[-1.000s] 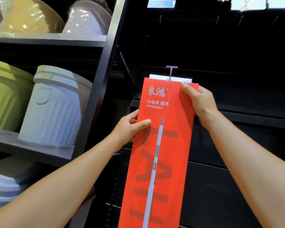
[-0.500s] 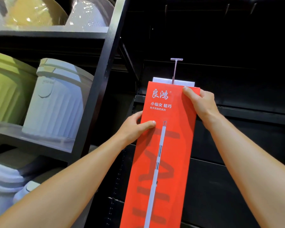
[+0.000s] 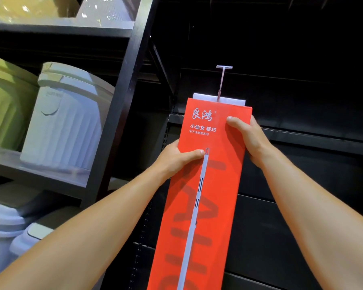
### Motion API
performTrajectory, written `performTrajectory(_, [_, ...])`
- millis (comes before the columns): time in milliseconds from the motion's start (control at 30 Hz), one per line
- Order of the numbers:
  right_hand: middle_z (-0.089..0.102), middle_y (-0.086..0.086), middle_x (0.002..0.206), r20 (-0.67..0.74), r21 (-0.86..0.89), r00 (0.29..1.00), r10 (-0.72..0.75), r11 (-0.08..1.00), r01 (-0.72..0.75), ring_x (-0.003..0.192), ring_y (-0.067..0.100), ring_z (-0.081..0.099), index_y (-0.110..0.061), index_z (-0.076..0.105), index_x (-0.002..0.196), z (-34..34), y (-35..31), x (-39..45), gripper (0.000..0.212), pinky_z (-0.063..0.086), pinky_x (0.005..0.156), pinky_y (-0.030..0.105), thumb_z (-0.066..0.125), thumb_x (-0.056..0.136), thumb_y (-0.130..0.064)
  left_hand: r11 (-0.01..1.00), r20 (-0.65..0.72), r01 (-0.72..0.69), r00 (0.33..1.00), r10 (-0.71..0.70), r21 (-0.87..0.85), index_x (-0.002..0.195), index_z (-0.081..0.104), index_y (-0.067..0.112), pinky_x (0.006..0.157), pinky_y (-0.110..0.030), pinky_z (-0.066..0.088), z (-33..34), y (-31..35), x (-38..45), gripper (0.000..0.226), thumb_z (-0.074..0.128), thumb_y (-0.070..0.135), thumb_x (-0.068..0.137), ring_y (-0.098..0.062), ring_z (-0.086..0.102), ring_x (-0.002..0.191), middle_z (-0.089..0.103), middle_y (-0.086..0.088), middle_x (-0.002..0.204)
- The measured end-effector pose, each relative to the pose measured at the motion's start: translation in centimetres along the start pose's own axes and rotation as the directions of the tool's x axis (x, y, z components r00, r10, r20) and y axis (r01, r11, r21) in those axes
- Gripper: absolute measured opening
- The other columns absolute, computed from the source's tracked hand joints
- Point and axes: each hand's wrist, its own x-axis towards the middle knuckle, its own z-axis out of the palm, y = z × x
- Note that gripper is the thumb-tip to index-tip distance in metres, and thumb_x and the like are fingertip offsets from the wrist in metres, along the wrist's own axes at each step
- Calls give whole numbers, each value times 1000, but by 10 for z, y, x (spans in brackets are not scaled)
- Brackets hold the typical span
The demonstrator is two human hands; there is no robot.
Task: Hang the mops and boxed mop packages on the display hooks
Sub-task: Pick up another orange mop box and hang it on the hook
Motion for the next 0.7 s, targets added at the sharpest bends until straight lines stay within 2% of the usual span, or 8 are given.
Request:
performTrajectory(100, [72, -4, 121, -54, 40, 999, 3, 999, -1, 106, 17, 72, -33, 57, 130, 4, 4, -12, 54, 55, 98, 49, 72, 80, -50, 1000, 5, 5, 1000, -5, -31, 107, 65, 44, 94, -42, 55, 2, -2, -6, 43, 76, 58, 68, -9, 71, 97, 73, 14, 106])
performTrajectory(200, [68, -11, 125, -120, 24, 992, 27, 999, -25, 110, 10, 69, -38, 50, 138, 16, 20, -44, 60, 55, 98, 42, 72, 84, -51, 999, 22, 25, 999, -25, -26, 113, 62, 46, 96, -44, 54, 3, -10, -19, 51, 75, 63, 67, -10, 70, 100, 72, 14, 110])
performTrajectory(300, [65, -19, 125, -173, -40, 985, 14, 999, -22, 111, 0, 64, -41, 43, 144, 30, 45, -85, 59, 52, 96, 32, 69, 91, -45, 999, 31, 26, 999, -28, 41, 118, 58, 47, 97, -42, 53, 4, -27, -39, 48, 76, 57, 74, -5, 68, 102, 70, 17, 111])
performTrajectory(367, [63, -21, 126, -211, -73, 977, -7, 997, -9, 110, -6, 62, -41, 41, 145, 40, 60, -107, 60, 50, 93, 24, 68, 92, -42, 997, 13, 3, 1000, -4, 80, 127, 53, 46, 98, -36, 52, 7, -41, -57, 54, 77, 51, 78, 2, 64, 104, 68, 20, 113])
performTrajectory(433, [61, -24, 126, -247, -109, 969, -28, 994, 1, 106, -15, 59, -39, 38, 148, 49, 70, -123, 62, 46, 85, 8, 68, 93, -39, 993, -28, -39, 999, 43, 110, 141, 40, 45, 96, -26, 49, 12, -55, -76, 71, 76, 46, 81, 7, 60, 109, 65, 22, 121])
performTrajectory(500, [59, -26, 124, -285, -138, 958, -40, 990, 1, 102, -22, 56, -35, 38, 149, 55, 75, -130, 63, 42, 79, -2, 67, 94, -40, 991, -70, -67, 995, 75, 120, 152, 21, 43, 98, -23, 45, 16, -66, -87, 89, 75, 45, 82, 4, 57, 117, 59, 19, 134])
performTrajectory(600, [59, -22, 128, -314, -182, 947, -69, 983, 12, 105, -19, 57, -33, 35, 150, 56, 78, -130, 66, 39, 81, -4, 67, 93, -43, 983, -94, -101, 989, 117, 155, 154, 5, 47, 99, -21, 45, 18, -72, -89, 97, 73, 46, 84, 0, 58, 118, 56, 16, 138])
performTrajectory(700, [58, -13, 138, -315, -207, 946, -81, 978, 15, 116, -3, 59, -29, 32, 153, 56, 83, -130, 73, 40, 86, -2, 67, 92, -47, 971, -91, -127, 985, 148, 205, 152, 2, 50, 101, -28, 48, 18, -77, -86, 96, 70, 52, 84, -5, 60, 117, 60, 13, 134])
